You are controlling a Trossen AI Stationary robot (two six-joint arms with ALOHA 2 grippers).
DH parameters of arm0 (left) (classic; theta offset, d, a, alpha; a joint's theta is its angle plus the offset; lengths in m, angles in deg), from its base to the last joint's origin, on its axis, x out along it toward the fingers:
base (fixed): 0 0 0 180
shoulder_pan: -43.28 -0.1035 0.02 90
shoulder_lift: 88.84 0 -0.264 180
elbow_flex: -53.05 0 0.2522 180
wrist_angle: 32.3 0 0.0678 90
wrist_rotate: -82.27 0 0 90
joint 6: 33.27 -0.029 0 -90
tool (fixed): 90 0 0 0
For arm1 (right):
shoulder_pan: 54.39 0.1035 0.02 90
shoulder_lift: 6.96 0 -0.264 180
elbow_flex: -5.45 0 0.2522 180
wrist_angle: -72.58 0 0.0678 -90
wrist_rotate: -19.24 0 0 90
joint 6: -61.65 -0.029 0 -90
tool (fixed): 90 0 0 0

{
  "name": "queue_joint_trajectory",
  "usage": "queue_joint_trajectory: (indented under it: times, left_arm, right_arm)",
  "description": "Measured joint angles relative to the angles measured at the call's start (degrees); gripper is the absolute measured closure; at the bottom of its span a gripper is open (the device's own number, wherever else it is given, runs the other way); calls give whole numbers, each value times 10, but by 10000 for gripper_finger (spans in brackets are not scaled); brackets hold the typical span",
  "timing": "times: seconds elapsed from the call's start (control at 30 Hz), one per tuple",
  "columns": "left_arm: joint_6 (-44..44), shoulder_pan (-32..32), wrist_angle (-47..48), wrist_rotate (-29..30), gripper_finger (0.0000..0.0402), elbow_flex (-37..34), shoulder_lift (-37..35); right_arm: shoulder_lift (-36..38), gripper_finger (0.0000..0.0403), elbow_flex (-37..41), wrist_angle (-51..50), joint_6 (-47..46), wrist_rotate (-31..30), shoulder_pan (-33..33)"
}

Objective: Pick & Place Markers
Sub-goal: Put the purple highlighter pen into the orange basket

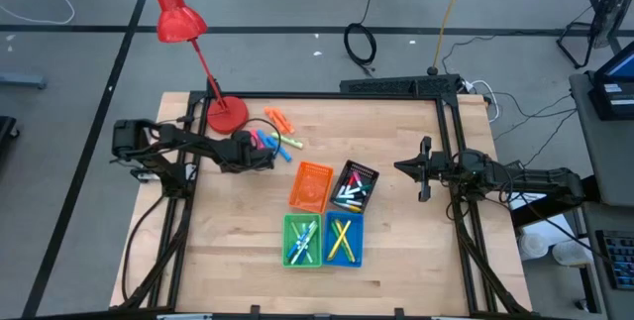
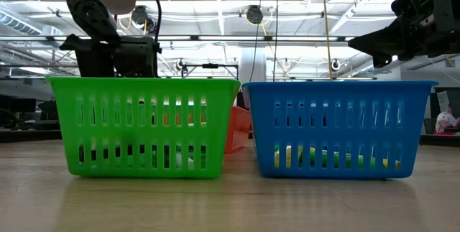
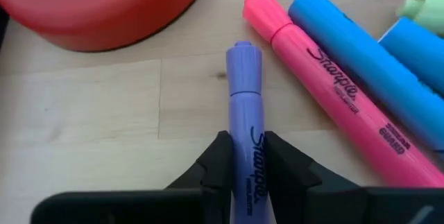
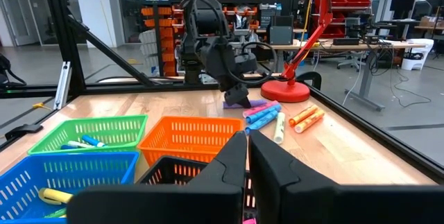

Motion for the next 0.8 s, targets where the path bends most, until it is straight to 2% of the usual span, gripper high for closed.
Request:
queue_joint_trajectory:
  times: [0.27, 0.43, 0.57, 0.8]
  left_arm:
    - [-13, 34, 14, -14, 339, -3, -73]
    - [-31, 86, -8, -10, 339, 1, -140]
    - [-84, 130, -98, 2, 339, 4, -177]
    - [-198, 166, -317, -7, 339, 6, -177]
  right_arm:
    - [0, 394, 0, 0, 0, 0, 0]
    - [0, 394, 0, 0, 0, 0, 0]
    - [0, 394, 0, 0, 0, 0, 0]
    - [0, 394, 0, 0, 0, 0, 0]
